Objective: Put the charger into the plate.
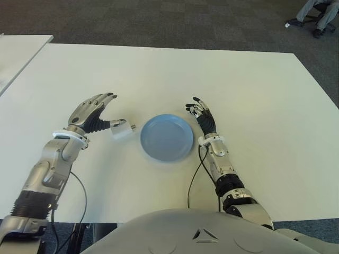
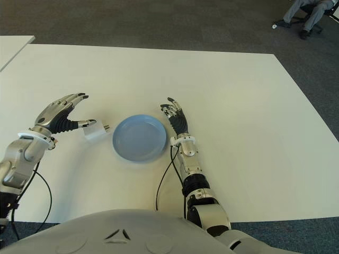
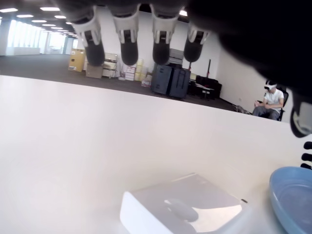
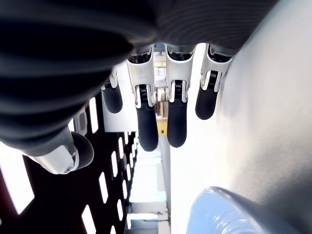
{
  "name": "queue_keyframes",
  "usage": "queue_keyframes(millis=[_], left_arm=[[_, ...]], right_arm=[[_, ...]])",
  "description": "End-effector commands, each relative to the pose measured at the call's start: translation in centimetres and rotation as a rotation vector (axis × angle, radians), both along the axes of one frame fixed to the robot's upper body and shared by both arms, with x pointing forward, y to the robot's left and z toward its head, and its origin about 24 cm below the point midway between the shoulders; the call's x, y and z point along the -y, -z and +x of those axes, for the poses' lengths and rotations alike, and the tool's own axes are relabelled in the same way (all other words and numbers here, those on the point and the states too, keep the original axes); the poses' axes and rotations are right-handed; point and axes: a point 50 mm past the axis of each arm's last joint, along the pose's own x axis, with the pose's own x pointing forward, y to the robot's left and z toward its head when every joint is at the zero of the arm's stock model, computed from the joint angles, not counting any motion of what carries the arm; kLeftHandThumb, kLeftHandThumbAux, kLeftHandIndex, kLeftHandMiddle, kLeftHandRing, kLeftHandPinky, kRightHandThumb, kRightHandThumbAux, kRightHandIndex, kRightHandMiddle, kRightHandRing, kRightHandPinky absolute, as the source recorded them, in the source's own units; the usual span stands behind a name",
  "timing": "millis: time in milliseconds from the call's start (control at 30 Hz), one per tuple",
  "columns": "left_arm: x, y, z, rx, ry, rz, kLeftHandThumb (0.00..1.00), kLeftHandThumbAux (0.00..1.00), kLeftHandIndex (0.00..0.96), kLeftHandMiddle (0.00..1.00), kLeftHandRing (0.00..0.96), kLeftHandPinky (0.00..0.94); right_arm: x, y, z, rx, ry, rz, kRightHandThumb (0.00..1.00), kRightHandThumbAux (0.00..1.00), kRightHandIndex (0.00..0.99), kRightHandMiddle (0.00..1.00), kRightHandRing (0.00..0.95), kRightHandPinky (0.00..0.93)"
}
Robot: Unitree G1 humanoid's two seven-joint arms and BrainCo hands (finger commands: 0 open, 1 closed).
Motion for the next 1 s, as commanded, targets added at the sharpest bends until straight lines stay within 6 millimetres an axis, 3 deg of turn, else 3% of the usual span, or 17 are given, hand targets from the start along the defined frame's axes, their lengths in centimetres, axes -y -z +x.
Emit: queue_keyframes(millis=[33, 467, 1000], left_arm=[[1.3, 2.3, -0.6, -0.04, -0.069, -0.065, 0.321, 0.28, 0.0, 0.0, 0.004, 0.057], [2.4, 5.4, -1.7, -0.108, -0.185, -0.14, 0.276, 0.272, 0.0, 0.001, 0.025, 0.077], [2.8, 5.1, -2.9, -0.188, -0.166, -0.154, 0.188, 0.303, 0.0, 0.0, 0.013, 0.065]], right_arm=[[0.2, 1.3, -0.7, -0.067, 0.023, 0.013, 0.0, 0.526, 0.132, 0.315, 0.276, 0.213], [0.2, 1.3, -0.7, -0.056, 0.04, 0.019, 0.0, 0.534, 0.136, 0.285, 0.251, 0.201], [0.0, 1.2, -0.7, -0.053, 0.038, 0.013, 0.0, 0.531, 0.132, 0.28, 0.25, 0.204]])
